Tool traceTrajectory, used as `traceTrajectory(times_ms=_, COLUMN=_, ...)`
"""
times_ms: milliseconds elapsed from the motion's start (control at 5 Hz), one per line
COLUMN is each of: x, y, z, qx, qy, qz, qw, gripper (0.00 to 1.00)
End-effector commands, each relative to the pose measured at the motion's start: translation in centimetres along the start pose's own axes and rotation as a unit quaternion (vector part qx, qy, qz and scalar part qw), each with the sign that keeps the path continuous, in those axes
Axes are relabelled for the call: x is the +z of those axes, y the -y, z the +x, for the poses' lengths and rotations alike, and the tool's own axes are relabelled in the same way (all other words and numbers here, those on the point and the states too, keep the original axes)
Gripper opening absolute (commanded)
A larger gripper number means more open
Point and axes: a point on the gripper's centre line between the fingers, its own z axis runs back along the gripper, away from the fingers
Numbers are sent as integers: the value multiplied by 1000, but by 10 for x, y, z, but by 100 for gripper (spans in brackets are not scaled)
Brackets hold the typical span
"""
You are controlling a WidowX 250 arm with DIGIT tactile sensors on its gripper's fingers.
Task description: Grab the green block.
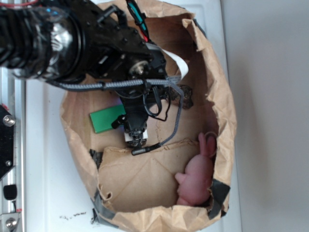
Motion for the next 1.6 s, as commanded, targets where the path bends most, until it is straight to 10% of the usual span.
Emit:
traceTrajectory(times_ms=0, x=-12, y=8, z=-3, qx=22, qy=0, qz=20, qw=1000, gripper=100)
traceTrajectory(times_ms=200, x=-19, y=12, z=-7, qx=11, qy=7, qz=24, qw=1000, gripper=76)
traceTrajectory(times_ms=400, x=-15, y=11, z=-9, qx=13, qy=17, qz=24, qw=999, gripper=0)
traceTrajectory(times_ms=1400, x=74, y=29, z=24, qx=-40, qy=72, qz=-32, qw=996, gripper=0)
